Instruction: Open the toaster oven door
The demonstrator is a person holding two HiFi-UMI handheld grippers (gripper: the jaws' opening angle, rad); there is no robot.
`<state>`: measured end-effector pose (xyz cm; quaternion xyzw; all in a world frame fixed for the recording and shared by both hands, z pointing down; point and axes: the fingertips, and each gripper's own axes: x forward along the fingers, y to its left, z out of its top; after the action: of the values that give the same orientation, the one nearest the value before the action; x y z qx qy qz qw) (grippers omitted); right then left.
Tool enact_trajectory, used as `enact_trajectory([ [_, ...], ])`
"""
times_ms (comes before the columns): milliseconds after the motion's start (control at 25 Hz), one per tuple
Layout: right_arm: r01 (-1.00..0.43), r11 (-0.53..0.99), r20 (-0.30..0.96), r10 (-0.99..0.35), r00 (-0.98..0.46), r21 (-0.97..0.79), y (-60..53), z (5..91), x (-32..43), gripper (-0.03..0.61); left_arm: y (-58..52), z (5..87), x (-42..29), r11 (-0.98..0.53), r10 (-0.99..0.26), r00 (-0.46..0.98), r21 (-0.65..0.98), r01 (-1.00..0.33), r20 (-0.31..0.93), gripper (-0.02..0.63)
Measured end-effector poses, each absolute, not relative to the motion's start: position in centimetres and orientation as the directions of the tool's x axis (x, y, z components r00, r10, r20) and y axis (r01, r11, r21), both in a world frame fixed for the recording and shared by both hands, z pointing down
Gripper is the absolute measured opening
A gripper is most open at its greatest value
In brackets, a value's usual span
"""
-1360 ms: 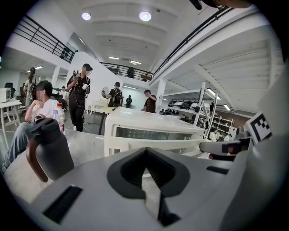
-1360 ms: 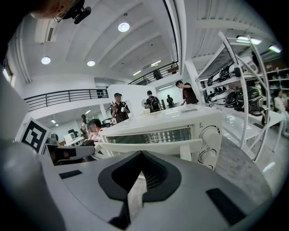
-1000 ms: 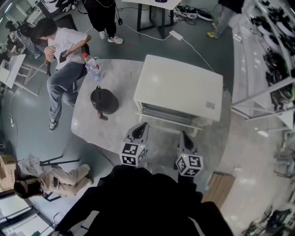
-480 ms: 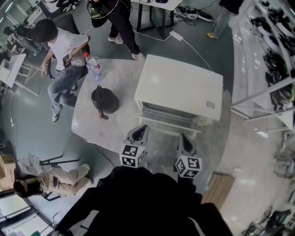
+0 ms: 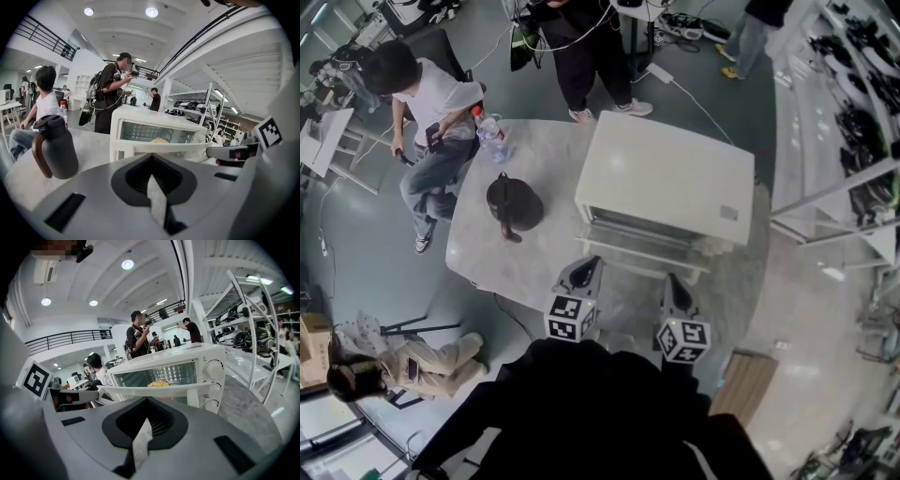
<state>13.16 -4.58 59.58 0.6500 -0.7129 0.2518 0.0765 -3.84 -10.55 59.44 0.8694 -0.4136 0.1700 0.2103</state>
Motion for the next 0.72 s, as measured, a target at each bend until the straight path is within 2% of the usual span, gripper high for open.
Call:
enact_trajectory([
  [720,-0.966,0.041,0.489,-0.857,-0.165,-0.254,-3.4,61.5,12.6,0.002,-8.6,60.9,-4.6,-0.561,-0.617,0.599,0.248,-0.79,0.511,0.003],
])
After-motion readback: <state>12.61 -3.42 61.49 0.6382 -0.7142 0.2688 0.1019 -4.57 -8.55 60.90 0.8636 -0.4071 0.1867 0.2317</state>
